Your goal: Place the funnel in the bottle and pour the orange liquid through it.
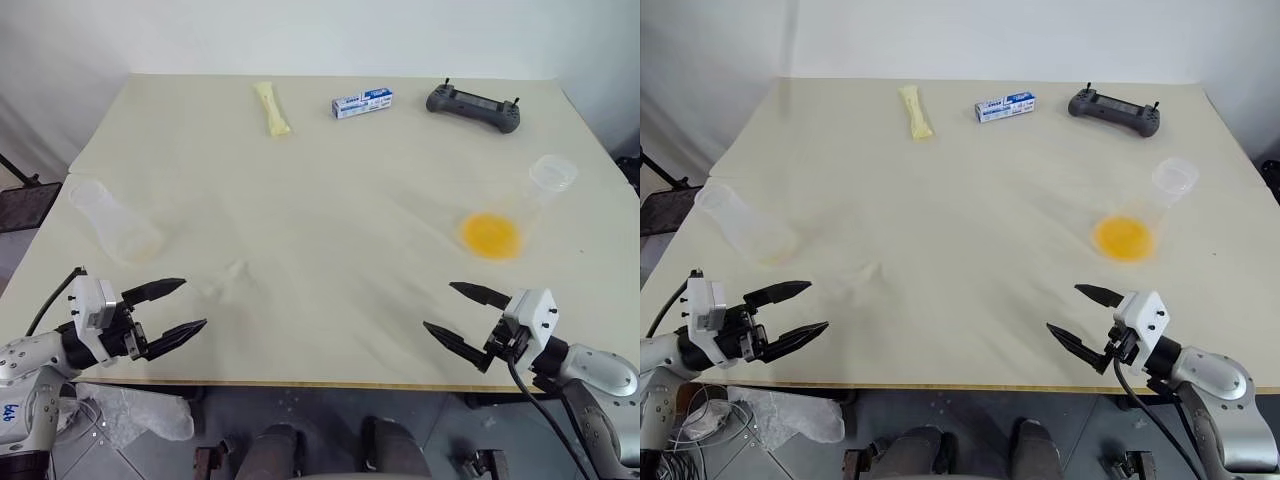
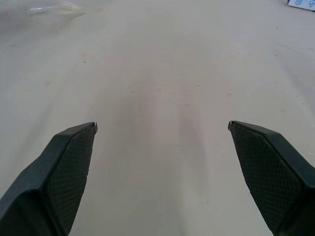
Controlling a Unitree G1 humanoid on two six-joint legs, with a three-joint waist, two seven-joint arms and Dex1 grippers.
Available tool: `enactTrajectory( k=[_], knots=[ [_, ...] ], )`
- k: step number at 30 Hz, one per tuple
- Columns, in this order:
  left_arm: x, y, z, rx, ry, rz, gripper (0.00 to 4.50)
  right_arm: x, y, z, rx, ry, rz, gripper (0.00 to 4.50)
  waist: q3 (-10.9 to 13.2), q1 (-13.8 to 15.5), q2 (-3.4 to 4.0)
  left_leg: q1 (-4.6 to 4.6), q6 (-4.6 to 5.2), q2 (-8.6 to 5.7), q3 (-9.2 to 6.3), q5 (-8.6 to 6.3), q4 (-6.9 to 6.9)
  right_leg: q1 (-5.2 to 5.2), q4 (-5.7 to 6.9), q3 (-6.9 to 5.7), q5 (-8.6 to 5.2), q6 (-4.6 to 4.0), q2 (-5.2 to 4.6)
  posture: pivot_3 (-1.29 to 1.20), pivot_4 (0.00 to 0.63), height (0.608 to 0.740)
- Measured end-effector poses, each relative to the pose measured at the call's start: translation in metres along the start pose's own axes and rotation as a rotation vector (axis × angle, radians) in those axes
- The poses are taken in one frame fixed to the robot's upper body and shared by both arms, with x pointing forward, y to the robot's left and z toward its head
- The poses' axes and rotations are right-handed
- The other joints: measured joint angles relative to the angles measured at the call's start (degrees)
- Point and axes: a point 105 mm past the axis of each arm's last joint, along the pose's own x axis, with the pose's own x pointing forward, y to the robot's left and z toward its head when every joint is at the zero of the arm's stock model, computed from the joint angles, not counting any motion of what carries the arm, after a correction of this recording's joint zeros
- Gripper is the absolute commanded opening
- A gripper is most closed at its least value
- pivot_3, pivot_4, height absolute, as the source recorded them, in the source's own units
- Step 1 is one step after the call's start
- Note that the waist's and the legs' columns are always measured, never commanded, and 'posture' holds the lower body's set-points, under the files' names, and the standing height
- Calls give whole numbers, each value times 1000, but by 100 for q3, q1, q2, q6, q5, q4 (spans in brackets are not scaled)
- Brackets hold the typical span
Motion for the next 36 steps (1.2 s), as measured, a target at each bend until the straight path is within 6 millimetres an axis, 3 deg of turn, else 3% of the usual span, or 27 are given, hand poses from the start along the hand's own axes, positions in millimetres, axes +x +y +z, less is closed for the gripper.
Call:
enactTrajectory(
  k=[12, 15, 18, 21, 27, 32, 36],
  knots=[
    [10, 8, -1, -14, 33, 88, 4500, 9, 1, 0, -1, -8, 21, 4476, 0, -5, 0, 0, 0, 0, 0, 0, 1, 0, 2, 0, 0, 0, 1, 0, 150, 740],
    [9, 7, 10, -51, -46, 114, 4500, 14, -4, 2, -1, -19, 27, 4476, 0, -10, 0, 0, 0, 1, -1, 0, 2, 0, 3, 1, 0, 0, 0, 0, 150, 740],
    [-6, 7, 17, -29, -85, 221, 4500, 22, -4, 3, 1, -30, 59, 4476, 0, -53, -1, 1, -2, 5, -3, -1, -1, -1, -1, 3, 0, 0, -2, 0, 150, 740],
    [-36, 6, 15, -21, -68, 372, 4500, 31, -7, 2, 13, -41, 81, 4476, 0, -129, -1, 1, -4, 7, -1, -2, -2, 1, -6, 0, 0, 0, -1, 0, 150, 740],
    [-75, 6, 14, -12, -68, 599, 4500, 49, -11, 8, 10, -72, 121, 4476, 0, -61, -2, 1, -3, 4, -12, -2, 6, 9, -27, 6, -1, -1, -9, 0, 150, 740],
    [-86, 29, 20, -15, -122, 800, 4500, 52, -15, 8, 4, -72, 118, 4476, 0, 24, -3, 1, -3, -1, -14, -2, 11, 9, -20, 10, 0, -1, -9, 0, 150, 740],
    [-76, 55, 26, -33, -157, 891, 4500, 51, -15, 6, 8, -67, 115, 4476, -1, 34, -4, 1, -3, -3, -17, -1, 13, 8, 9, 2, 0, -1, -5, 0, 150, 740]
  ],
)
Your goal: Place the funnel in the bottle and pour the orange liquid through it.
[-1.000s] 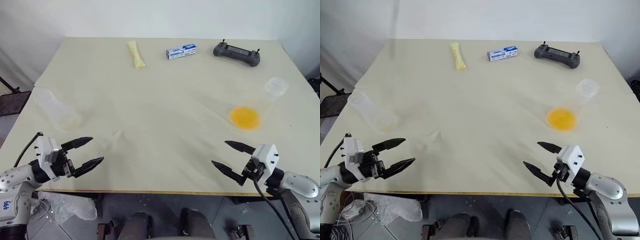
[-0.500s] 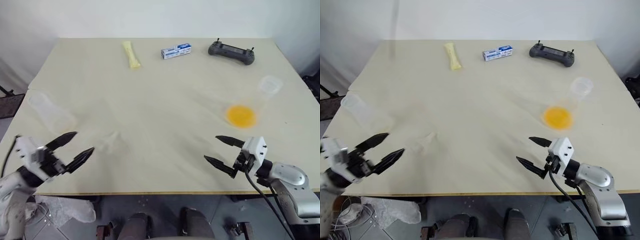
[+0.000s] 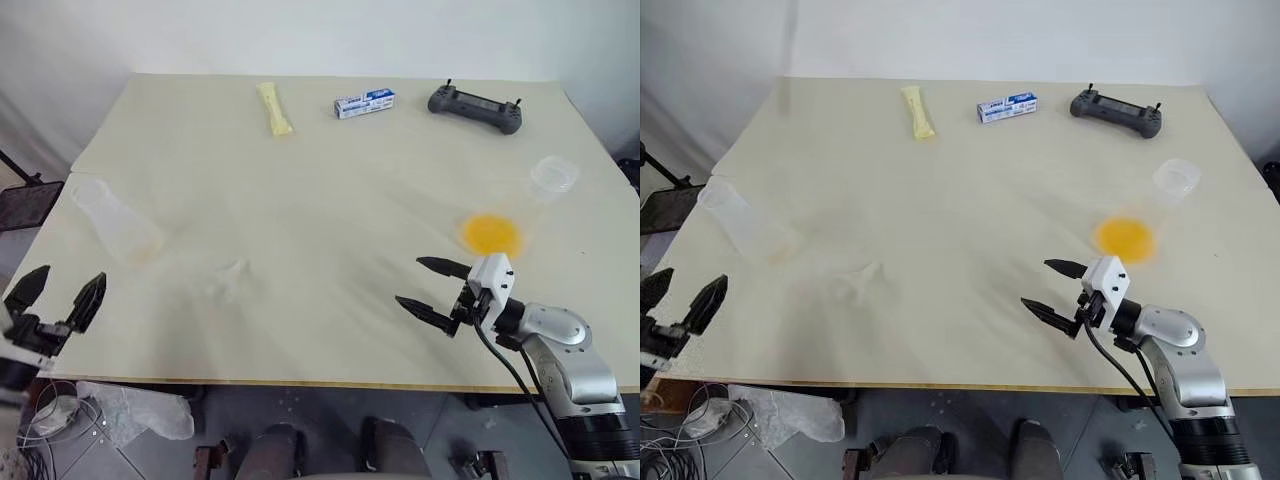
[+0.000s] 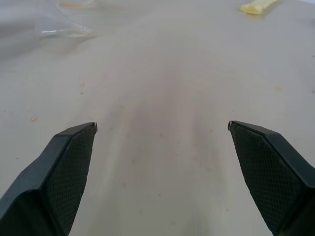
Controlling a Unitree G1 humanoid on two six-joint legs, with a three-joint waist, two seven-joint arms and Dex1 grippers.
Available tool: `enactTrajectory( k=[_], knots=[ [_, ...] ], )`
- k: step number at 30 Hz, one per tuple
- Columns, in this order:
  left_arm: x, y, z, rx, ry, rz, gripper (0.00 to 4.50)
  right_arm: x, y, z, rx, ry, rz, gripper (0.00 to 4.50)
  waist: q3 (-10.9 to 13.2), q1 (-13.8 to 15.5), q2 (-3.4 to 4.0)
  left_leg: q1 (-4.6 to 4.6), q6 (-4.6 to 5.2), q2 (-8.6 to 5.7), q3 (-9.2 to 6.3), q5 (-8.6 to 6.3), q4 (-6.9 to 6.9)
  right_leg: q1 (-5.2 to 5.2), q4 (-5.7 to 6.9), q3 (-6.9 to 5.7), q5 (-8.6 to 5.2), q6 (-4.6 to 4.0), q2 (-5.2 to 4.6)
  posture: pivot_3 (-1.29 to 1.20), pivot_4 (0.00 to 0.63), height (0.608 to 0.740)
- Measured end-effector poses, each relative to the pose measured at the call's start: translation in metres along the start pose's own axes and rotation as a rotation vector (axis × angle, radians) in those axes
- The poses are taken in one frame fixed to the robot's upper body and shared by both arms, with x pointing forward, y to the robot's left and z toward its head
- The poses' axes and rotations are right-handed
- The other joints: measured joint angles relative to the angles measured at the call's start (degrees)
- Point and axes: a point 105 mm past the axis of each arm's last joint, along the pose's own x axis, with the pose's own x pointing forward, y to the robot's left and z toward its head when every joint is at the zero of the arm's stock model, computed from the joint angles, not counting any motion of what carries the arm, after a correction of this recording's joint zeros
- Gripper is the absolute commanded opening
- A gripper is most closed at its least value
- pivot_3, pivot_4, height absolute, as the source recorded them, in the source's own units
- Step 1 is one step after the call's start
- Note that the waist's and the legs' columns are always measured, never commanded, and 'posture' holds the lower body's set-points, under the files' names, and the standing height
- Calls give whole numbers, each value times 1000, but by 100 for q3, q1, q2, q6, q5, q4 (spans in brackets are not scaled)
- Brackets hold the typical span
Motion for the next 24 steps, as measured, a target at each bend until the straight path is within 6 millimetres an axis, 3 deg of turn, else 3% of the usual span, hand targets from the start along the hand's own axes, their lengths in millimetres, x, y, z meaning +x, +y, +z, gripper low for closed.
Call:
enactTrajectory(
  k=[6, 24],
  knots=[
    [37, 2, 0, 5, 3, 47, 4500, -6, 4, -7, 21, 17, -20, 4476, -2, -62, -4, 0, -1, 0, 13, -1, -6, -12, 7, -5, 0, 1, 8, 0, 150, 740],
    [74, 12, -6, 10, 4, 115, 4500, -14, 11, -2, 2, 15, -56, 4476, -3, -26, -8, 1, -2, 2, 14, -1, 1, -8, 10, -7, 1, 2, 10, 0, 150, 740]
  ],
)
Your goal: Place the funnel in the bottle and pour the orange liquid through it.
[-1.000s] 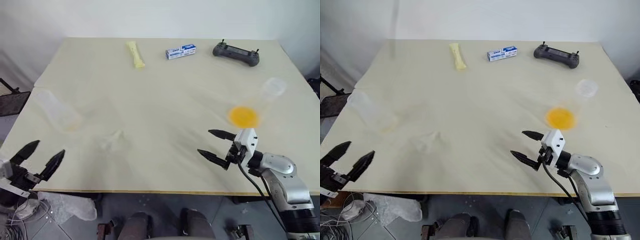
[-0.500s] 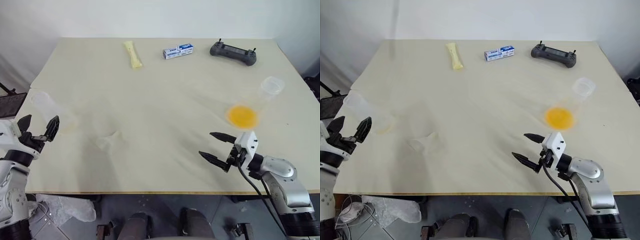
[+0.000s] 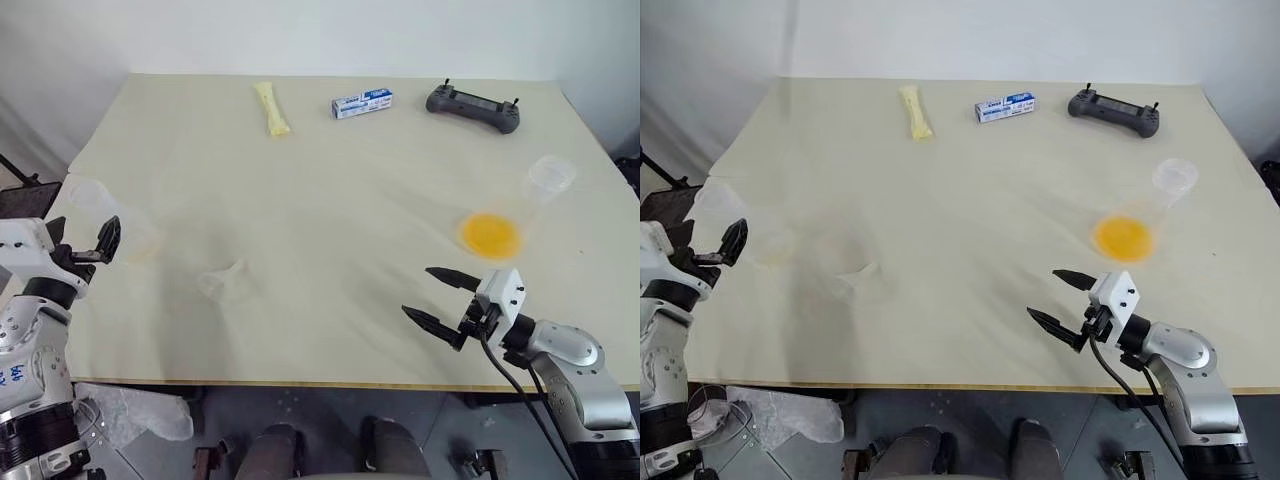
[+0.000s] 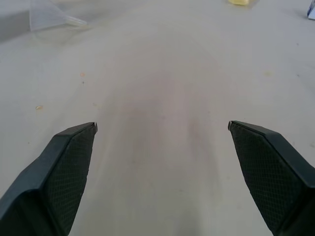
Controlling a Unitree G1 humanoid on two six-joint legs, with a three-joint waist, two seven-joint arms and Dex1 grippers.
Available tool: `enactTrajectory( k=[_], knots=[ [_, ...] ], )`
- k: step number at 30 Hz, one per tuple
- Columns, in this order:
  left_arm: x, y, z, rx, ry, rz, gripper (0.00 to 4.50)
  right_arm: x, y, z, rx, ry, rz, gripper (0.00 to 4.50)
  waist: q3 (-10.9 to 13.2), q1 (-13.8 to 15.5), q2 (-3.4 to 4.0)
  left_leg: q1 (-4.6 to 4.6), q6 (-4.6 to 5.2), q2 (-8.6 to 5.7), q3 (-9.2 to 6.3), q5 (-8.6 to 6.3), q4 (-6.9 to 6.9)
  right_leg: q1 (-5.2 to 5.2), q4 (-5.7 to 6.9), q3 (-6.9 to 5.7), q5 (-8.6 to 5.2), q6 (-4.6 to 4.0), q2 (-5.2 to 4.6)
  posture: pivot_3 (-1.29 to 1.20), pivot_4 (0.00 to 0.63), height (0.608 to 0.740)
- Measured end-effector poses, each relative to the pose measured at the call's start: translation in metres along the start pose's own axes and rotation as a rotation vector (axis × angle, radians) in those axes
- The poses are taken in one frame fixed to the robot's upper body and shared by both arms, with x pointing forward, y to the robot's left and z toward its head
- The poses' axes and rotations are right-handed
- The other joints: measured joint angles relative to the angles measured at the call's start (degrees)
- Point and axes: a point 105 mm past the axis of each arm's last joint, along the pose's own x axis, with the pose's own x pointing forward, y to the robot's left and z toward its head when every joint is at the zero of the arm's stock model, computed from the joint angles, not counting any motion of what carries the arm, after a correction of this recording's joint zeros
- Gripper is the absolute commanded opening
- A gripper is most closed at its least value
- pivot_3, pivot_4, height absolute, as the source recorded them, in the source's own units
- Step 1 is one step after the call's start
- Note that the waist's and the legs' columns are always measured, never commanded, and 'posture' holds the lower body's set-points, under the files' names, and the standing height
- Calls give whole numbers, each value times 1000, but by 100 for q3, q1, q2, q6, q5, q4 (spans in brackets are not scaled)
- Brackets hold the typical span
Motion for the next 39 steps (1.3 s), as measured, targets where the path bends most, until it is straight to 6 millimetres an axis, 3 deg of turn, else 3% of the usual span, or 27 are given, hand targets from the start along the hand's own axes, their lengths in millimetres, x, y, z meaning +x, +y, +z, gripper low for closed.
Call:
enactTrajectory(
  k=[10, 13, 18, 26, 28, 35, 39],
  knots=[
    [24, -2, 8, 12, -29, -38, 4500, 1, -1, 1, 0, 0, -1, 4476, 0, -3, -1, 0, 1, -1, 0, 1, 3, 0, 4, -3, 0, 0, 0, 0, 150, 740],
    [28, -3, 5, 9, -16, -54, 3854, 2, -2, 2, -1, -1, -1, 4500, 0, -6, -2, 0, 1, -1, 1, 0, 3, -1, 5, -3, 0, 0, 1, 0, 150, 740],
    [31, -5, 6, 17, -22, -78, 2321, 2, -2, 2, -2, -1, -7, 4500, 0, -6, -2, 0, 1, 0, 0, 1, 3, -1, 5, -4, 0, 0, 0, 0, 150, 740],
    [32, -11, 8, 29, -14, -129, 2288, 2, -3, 2, -2, -2, -15, 4500, 1, -1, -3, 0, 1, -1, 0, 1, 4, 0, 6, -4, 0, 1, 0, 0, 150, 740],
    [39, -26, 15, 30, -33, -213, 2288, 3, -4, 4, -7, -6, -16, 4500, 4, 16, -8, -5, 1, -1, -5, 1, 14, 1, 7, -8, 0, 1, 0, 0, 150, 740],
    [64, -121, 74, 79, -189, -671, 2288, 4, -8, 11, -16, -30, -18, 4500, 4, 6, -10, -23, 3, -8, -12, 2, 24, -4, 8, -17, 2, 4, 1, 0, 150, 740],
    [67, -181, 84, 62, -220, -949, 2288, -3, -6, 17, -12, -42, -11, 4500, 4, 2, -10, -33, 7, -7, -5, 4, 30, -7, 4, -22, 3, 6, 3, 0, 150, 740]
  ],
)
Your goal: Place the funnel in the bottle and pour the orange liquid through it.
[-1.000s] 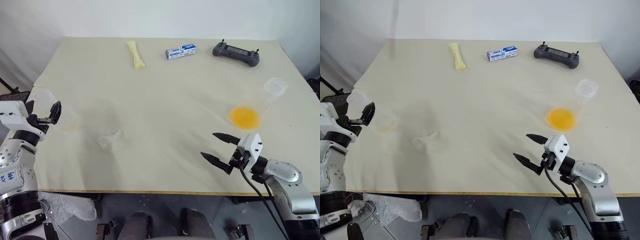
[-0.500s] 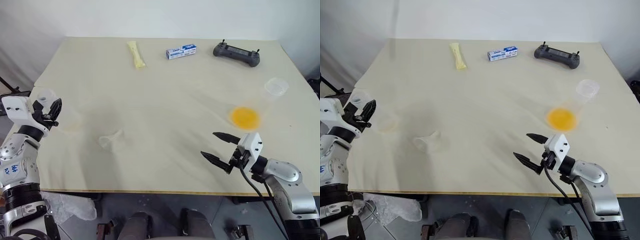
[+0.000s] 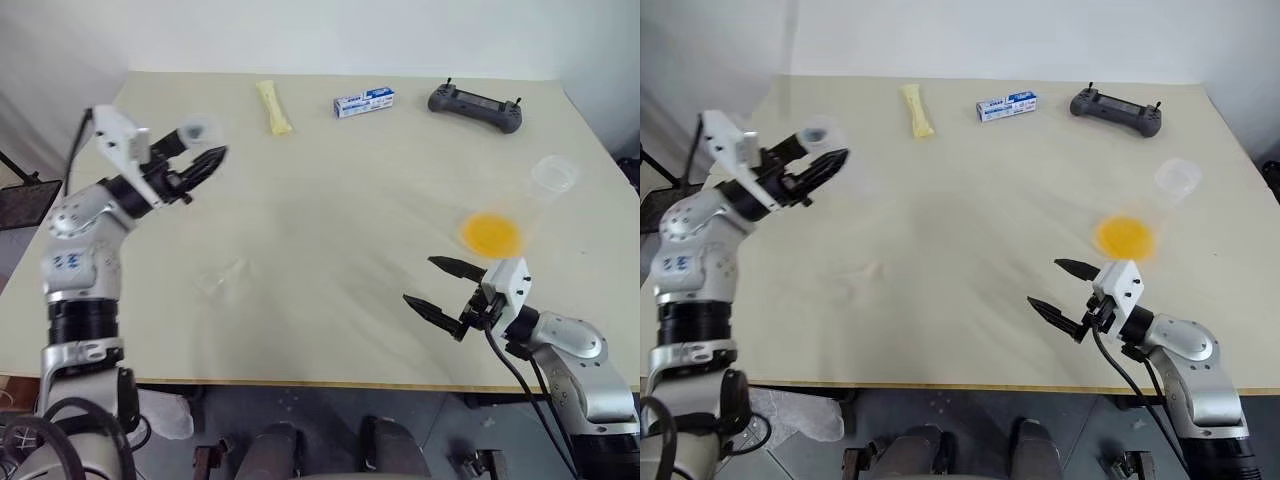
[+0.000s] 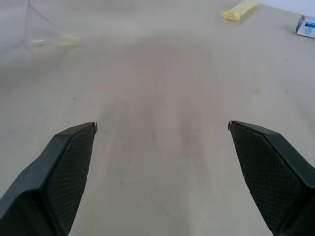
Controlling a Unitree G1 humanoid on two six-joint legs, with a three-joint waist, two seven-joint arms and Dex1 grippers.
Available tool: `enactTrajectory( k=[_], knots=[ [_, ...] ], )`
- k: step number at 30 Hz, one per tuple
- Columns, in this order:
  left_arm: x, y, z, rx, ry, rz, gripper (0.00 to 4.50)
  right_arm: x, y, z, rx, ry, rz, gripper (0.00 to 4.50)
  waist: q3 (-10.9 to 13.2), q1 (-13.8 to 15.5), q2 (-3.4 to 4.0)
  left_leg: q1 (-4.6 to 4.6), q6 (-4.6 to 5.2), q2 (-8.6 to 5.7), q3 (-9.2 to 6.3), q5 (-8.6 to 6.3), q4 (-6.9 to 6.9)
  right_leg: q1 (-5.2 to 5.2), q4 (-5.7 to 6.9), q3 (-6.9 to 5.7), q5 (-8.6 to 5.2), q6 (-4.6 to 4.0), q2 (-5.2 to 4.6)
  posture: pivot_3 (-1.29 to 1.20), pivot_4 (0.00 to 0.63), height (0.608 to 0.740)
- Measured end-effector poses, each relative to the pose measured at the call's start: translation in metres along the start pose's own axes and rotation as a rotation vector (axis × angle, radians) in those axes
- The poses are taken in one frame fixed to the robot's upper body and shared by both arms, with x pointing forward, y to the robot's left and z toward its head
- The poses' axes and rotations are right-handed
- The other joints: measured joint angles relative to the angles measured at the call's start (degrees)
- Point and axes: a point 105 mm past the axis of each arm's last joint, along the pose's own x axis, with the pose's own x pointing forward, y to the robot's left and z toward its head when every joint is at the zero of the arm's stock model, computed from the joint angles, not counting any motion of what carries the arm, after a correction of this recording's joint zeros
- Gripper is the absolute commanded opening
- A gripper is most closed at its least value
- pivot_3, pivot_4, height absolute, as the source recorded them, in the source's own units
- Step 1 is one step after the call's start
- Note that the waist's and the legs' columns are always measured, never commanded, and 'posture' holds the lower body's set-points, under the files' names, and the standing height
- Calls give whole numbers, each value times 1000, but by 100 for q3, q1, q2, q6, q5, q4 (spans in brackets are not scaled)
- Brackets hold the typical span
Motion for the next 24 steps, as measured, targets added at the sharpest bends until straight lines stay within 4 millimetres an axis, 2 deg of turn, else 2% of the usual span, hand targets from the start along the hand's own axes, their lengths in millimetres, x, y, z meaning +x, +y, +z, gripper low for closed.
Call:
enactTrajectory(
  k=[4, 10, 15, 20, 24],
  knots=[
    [39, -35, -5, -69, -23, -245, 2288, -6, 5, 8, -14, -10, 10, 4500, 1, 3, -2, -8, 2, 1, 2, 1, 3, -3, -1, -1, 1, 1, 2, 0, 150, 740],
    [72, -76, -10, -136, -38, -487, 2288, -17, 17, 17, -18, -12, 2, 4500, 3, 2, -5, -12, 4, 2, 5, 2, 2, -6, -3, -1, 1, 1, 4, 0, 150, 740],
    [85, -107, -18, -167, -31, -653, 2288, -23, 32, 23, -2, -5, 34, 4500, 4, 16, -7, -14, 6, 2, 5, 3, 5, -4, -5, -1, 1, 2, 4, 0, 150, 740],
    [91, -126, -25, -145, 12, -763, 2288, -29, 35, 23, -6, 20, 55, 4500, 5, 31, -9, -16, 11, 1, 5, 5, 6, -3, -8, 1, 1, 3, 3, 0, 150, 740],
    [89, -133, -32, -120, 54, -807, 2288, -34, 37, 20, 2, 38, 69, 4500, 5, 21, -9, -15, 11, 2, 4, 5, 5, -3, -7, 1, 1, 3, 4, 0, 150, 740]
  ],
)
